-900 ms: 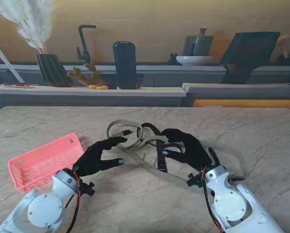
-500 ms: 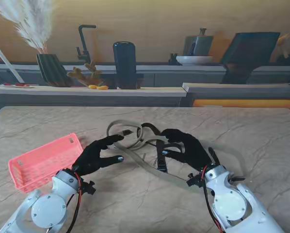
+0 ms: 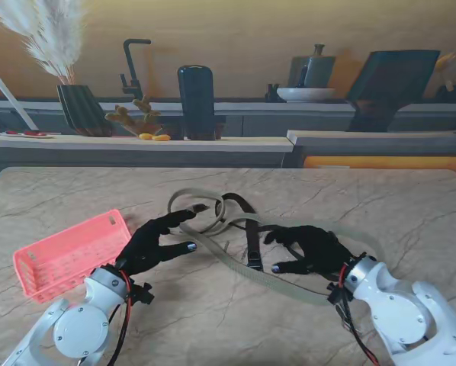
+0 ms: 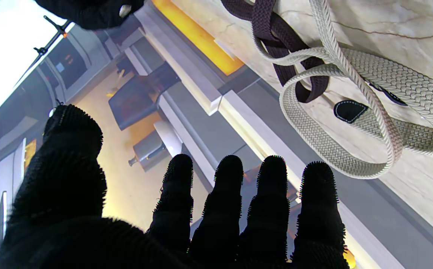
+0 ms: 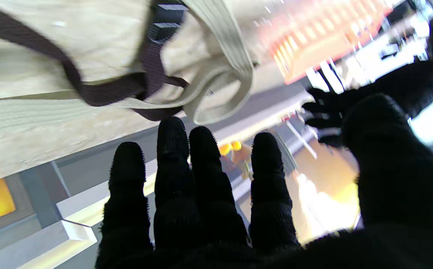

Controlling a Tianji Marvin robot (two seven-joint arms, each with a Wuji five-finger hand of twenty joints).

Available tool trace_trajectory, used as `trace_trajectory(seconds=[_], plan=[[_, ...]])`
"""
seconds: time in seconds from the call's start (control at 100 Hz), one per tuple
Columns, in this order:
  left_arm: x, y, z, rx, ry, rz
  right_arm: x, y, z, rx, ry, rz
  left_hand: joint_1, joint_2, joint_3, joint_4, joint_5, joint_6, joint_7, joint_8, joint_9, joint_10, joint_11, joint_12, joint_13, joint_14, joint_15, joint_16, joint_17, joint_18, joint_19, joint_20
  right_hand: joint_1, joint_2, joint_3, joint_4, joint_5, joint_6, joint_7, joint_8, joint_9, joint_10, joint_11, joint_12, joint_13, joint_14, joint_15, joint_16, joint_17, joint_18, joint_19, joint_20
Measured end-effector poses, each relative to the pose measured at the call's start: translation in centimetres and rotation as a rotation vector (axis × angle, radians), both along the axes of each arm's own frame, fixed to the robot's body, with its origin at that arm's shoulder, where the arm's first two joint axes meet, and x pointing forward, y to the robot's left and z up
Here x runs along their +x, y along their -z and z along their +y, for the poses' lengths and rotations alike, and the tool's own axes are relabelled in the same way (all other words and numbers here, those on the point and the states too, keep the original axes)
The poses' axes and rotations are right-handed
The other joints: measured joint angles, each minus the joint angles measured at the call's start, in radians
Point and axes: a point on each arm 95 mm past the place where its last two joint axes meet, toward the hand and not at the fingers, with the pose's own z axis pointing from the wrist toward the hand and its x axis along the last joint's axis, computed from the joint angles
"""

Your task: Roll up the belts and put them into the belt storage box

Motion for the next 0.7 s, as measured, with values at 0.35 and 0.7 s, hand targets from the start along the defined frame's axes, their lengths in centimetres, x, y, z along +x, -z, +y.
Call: trace_trajectory(seconds=[0.35, 0.7], plan=[[0.2, 0.0, -0.3, 0.003, 0.018, 0.018, -2.3, 0.1, -4.1, -0.379, -0.070, -0.002, 0.011, 0.011, -0.020, 0.000, 0.011, 0.000, 0.000, 0.000, 0.013, 0.000, 0.001, 0.002, 0.029, 0.000, 0.010, 0.012, 0.000, 0.006, 0.015, 0.011, 0.008, 0.000, 0.000, -0.001, 0.063, -0.005, 0.029, 0.011, 0.044, -0.013, 0.031, 0.024, 0.010, -0.004, 0.064, 0.040, 0.013, -0.001, 0.012, 0.011], [0.4, 0.1, -0.3, 0.002, 0.024, 0.038, -2.6, 1.5, -5.2, -0.666, -0.126, -0.077, 0.012, 0.022, -0.043, 0.000, 0.013, 0.000, 0.000, 0.001, 0.036, 0.000, 0.005, 0.002, 0.039, 0.000, 0.023, 0.015, 0.009, 0.008, 0.028, 0.012, 0.039, -0.065, 0.128, -0.005, 0.074, -0.003, 0.032, 0.014, 0.062, -0.029, 0.143, 0.085, 0.021, -0.023, 0.224, 0.145, 0.054, -0.018, 0.073, 0.033]])
